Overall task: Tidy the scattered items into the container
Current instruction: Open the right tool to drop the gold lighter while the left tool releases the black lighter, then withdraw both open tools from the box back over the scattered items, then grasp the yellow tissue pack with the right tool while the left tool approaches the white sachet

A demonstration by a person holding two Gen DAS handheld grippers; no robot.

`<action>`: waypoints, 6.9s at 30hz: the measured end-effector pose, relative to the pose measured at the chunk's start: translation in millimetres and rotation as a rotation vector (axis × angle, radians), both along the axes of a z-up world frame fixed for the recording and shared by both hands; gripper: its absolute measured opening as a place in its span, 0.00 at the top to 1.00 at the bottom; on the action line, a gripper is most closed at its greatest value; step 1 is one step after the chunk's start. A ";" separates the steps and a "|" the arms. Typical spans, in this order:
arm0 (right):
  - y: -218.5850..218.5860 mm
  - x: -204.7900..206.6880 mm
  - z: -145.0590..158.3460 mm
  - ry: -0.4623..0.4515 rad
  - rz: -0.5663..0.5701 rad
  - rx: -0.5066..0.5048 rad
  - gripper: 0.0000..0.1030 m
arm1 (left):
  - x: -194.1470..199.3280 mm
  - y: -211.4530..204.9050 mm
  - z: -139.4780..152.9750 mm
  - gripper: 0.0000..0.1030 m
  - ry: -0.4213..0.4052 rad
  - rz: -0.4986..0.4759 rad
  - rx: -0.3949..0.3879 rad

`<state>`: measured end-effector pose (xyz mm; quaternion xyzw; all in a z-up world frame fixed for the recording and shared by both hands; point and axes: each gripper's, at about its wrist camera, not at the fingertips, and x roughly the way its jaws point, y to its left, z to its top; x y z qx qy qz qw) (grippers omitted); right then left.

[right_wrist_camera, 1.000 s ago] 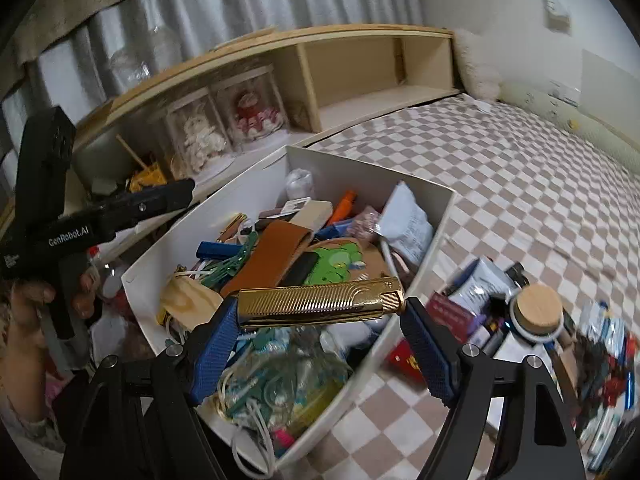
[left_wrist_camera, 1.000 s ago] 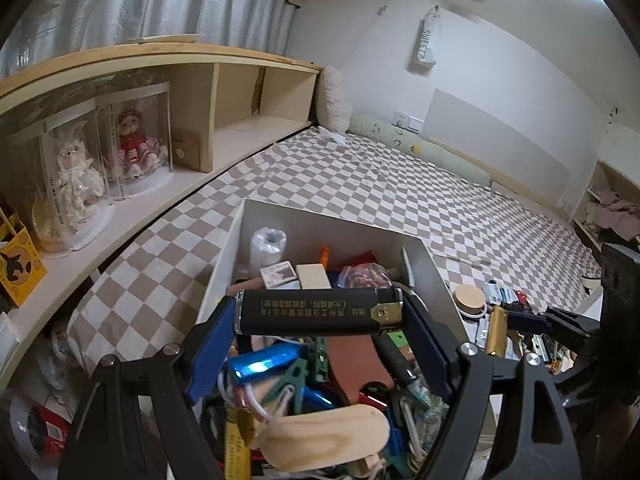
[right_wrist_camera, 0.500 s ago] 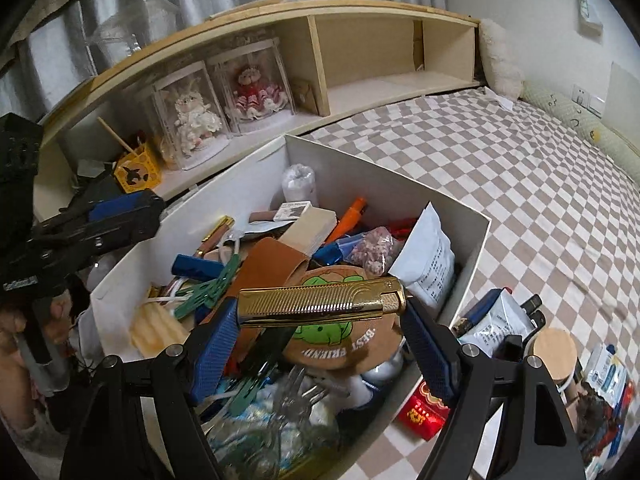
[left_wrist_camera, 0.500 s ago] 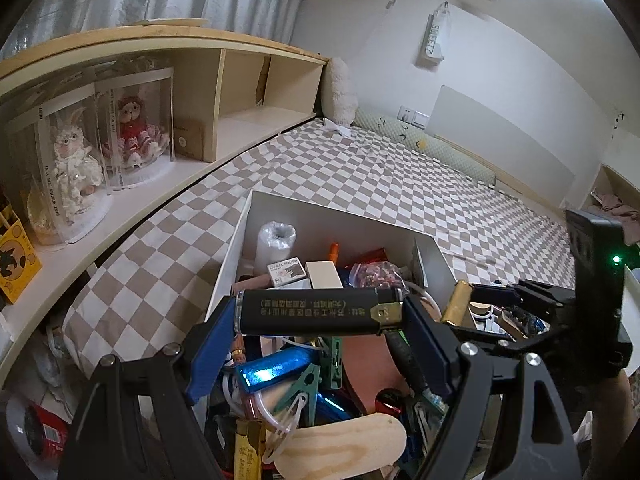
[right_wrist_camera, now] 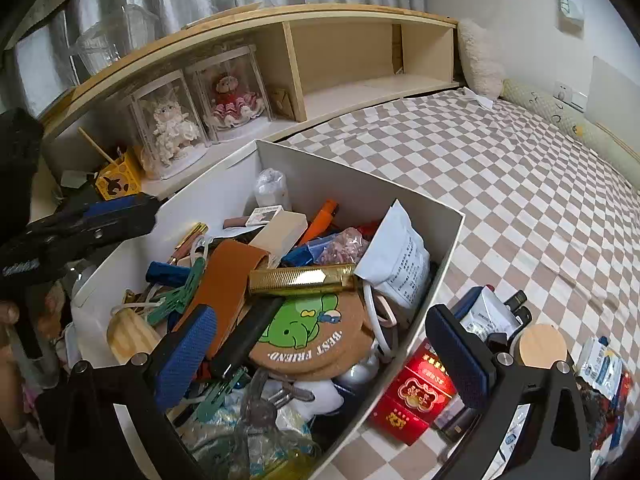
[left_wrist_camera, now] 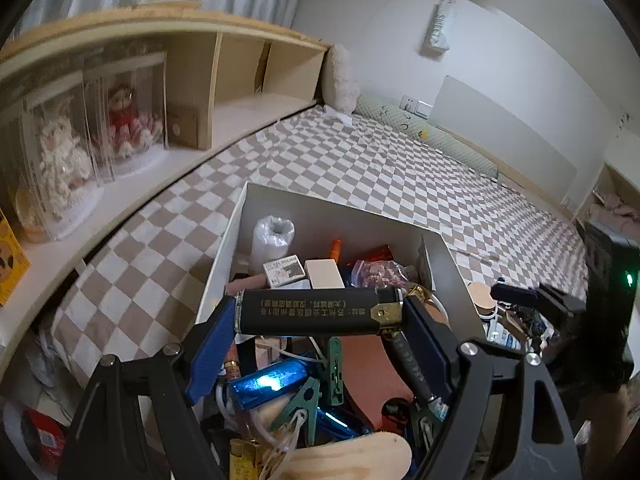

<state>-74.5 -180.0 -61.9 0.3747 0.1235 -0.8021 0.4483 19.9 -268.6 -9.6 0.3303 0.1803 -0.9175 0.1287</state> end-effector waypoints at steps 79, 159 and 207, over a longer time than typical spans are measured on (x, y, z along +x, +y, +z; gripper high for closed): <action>105.2 39.2 47.4 0.054 -0.175 -0.122 0.00 | 9.1 96.7 30.3 0.00 -0.010 -0.076 -0.137; 404.3 2.0 -72.2 -0.018 -0.575 0.045 0.00 | -172.9 339.0 -123.0 0.08 -0.195 -0.535 -0.236; 421.6 -35.0 -127.4 -0.224 -0.371 0.153 0.18 | -195.0 351.4 -141.1 0.00 -0.171 -0.669 -0.273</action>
